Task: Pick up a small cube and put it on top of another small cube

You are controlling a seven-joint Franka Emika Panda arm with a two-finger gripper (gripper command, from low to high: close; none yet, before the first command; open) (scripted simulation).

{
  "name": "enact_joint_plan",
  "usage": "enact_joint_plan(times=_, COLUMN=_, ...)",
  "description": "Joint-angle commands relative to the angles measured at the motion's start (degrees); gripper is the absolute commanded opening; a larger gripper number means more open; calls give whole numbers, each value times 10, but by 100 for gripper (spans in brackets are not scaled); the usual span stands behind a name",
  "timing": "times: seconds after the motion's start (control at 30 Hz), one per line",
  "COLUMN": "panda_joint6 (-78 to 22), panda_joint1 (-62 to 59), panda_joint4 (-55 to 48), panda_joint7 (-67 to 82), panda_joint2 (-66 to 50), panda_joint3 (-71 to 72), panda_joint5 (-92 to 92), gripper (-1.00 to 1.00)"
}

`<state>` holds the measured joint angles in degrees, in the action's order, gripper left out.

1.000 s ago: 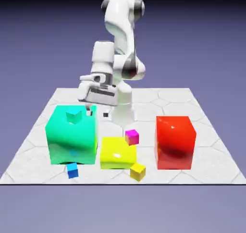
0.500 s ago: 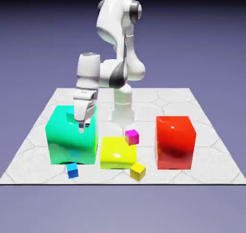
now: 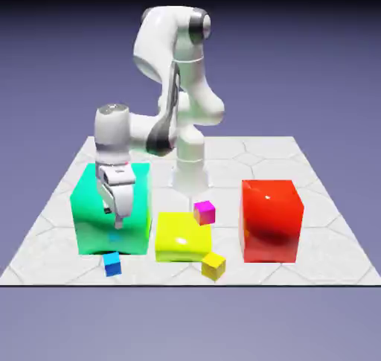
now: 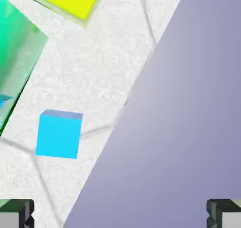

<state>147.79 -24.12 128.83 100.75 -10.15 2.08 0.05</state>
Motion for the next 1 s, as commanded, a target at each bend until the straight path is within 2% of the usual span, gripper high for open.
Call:
enact_joint_plan(times=0.0, panda_joint6=-4, panda_joint1=-4, panda_joint4=-5, panda_joint7=25, panda_joint2=-7, panda_joint3=1, panda_joint5=0, gripper=100)
enact_joint_plan(times=0.5, panda_joint6=-70, panda_joint1=-65, panda_joint4=-86, panda_joint7=399, panda_joint2=-117, panda_joint3=9, panda_joint5=-3, gripper=100)
enact_joint_plan(times=0.83, panda_joint6=5, panda_joint1=93, panda_joint4=44, panda_joint7=648, panda_joint2=-96, panda_joint3=189, panda_joint5=-178, gripper=100)
enact_joint_plan(times=0.97, panda_joint6=42, panda_joint1=133, panda_joint4=39, panda_joint7=644, panda_joint2=-135, panda_joint3=151, panda_joint5=-192, gripper=100)
